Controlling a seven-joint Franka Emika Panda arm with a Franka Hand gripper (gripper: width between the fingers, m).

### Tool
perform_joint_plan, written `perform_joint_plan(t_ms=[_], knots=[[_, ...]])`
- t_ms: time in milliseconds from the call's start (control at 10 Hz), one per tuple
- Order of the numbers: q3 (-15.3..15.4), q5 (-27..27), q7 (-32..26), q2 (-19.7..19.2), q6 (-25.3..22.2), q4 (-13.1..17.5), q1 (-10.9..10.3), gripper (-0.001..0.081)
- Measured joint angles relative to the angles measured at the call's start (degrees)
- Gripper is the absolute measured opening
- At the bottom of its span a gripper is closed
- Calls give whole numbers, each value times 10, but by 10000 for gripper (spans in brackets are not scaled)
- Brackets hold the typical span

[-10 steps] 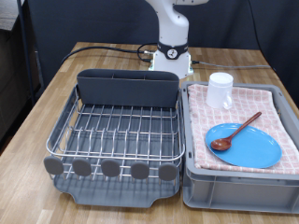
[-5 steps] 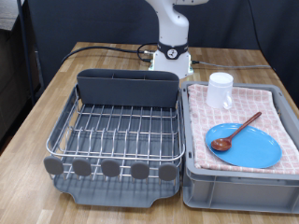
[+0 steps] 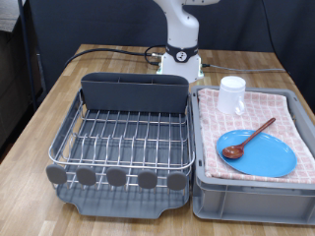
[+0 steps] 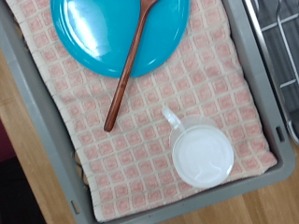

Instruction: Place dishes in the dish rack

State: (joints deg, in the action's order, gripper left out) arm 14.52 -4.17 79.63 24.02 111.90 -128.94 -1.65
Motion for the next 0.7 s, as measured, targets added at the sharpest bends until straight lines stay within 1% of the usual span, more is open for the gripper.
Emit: perform_joint_plan(t_ms=[200,400,700], knots=[[6,12,0,-25,20,10,0,802],[5,28,11,-59,42,25,1,802],[5,67,39,-105,103,26,1,802]])
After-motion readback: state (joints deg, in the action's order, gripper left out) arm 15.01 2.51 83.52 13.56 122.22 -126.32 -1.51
